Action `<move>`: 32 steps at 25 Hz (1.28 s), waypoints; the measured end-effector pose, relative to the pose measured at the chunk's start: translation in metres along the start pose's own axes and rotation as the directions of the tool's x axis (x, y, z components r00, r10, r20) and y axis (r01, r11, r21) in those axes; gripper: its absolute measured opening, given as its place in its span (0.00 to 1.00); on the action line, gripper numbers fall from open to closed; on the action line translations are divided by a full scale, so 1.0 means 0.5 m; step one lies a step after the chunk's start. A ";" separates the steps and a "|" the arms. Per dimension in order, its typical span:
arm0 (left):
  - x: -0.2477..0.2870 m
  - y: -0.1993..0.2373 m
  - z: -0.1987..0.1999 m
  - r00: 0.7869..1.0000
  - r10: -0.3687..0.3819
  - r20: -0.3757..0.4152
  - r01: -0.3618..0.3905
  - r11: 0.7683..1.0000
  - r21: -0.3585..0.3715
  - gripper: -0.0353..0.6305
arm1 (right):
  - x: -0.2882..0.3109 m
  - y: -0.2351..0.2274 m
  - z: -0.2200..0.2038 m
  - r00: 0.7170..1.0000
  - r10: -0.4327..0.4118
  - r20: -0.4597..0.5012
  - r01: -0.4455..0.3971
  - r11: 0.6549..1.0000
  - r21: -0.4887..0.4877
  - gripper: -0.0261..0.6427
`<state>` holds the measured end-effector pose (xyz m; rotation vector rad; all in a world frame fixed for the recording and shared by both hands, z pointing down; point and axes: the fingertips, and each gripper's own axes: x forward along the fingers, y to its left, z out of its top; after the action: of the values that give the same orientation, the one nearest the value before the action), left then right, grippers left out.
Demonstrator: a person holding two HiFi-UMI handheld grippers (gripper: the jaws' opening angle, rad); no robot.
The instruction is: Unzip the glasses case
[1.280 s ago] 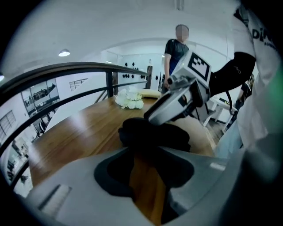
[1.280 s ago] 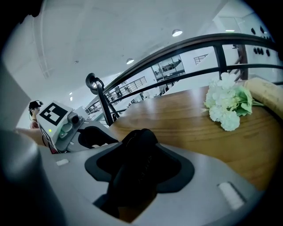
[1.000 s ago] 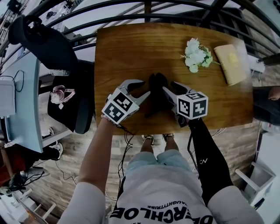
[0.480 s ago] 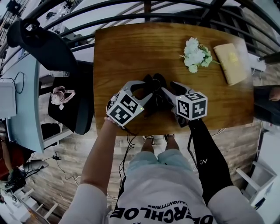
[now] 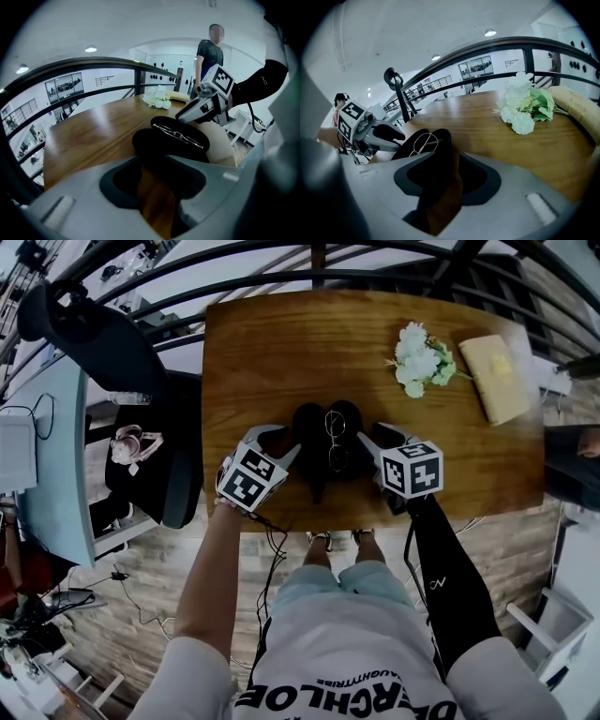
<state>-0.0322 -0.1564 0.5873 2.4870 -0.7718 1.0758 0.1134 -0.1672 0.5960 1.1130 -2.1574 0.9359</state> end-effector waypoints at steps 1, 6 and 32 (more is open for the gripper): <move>0.001 0.000 0.001 1.000 -0.006 0.010 0.006 1.000 -0.016 0.44 | 0.003 0.003 -0.002 1.000 0.004 -0.002 -0.004 1.000 -0.002 0.30; -0.024 -0.008 0.034 0.999 -0.009 0.053 0.011 0.999 -0.045 0.47 | -0.025 0.036 0.025 0.996 0.056 0.073 -0.056 0.998 -0.007 0.32; -0.364 -0.035 0.374 0.726 0.357 0.588 -0.368 0.924 -0.107 0.22 | -0.375 0.197 0.299 0.755 0.004 0.655 0.287 0.897 -0.337 0.08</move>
<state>-0.0190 -0.1697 0.3263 2.7820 -1.4874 0.3478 0.1062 -0.1527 0.3372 1.4885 -2.5696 -0.0467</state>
